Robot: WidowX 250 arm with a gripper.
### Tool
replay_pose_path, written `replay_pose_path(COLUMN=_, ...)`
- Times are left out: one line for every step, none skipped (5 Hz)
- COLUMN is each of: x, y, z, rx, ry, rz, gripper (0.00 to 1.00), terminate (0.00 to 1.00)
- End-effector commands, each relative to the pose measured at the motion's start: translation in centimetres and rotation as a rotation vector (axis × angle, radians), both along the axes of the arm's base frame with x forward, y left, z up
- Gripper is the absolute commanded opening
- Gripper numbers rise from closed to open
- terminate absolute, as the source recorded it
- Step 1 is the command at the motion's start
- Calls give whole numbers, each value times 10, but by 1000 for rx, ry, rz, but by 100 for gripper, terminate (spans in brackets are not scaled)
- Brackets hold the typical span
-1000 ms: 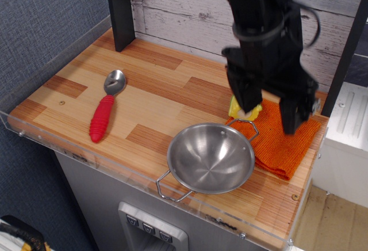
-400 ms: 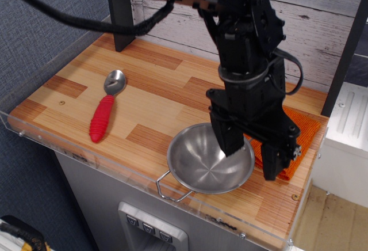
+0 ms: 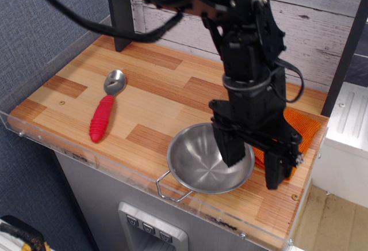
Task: Move the silver pan towards the metal of the red spoon.
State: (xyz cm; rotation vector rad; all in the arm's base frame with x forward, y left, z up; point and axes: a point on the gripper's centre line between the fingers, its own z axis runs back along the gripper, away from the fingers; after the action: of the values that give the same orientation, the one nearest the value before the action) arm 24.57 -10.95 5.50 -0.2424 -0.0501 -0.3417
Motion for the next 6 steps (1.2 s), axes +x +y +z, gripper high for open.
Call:
replay_pose_path(x=-4, y=-4, z=-16, rx=6, ry=40, rz=-29, gripper=100, terminate=0)
replay_pose_path(x=-6, y=-3, z=-24, rx=11, ry=61, rz=-30, gripper=100, terminate=0)
replay_pose_path(x=-8, y=-2, z=-32, rx=10, ry=84, rz=-19, gripper=100, terminate=0)
replay_pose_path(x=-9, y=-2, z=-32, rx=15, ry=67, rz=-14, gripper=0, terminate=0)
replay_pose_path(x=-9, y=-2, z=-30, rx=19, ry=58, rz=-19, gripper=0, terminate=0)
replay_pose_path(x=-9, y=-3, z=-29, rx=23, ry=52, rz=-24, gripper=0, terminate=0)
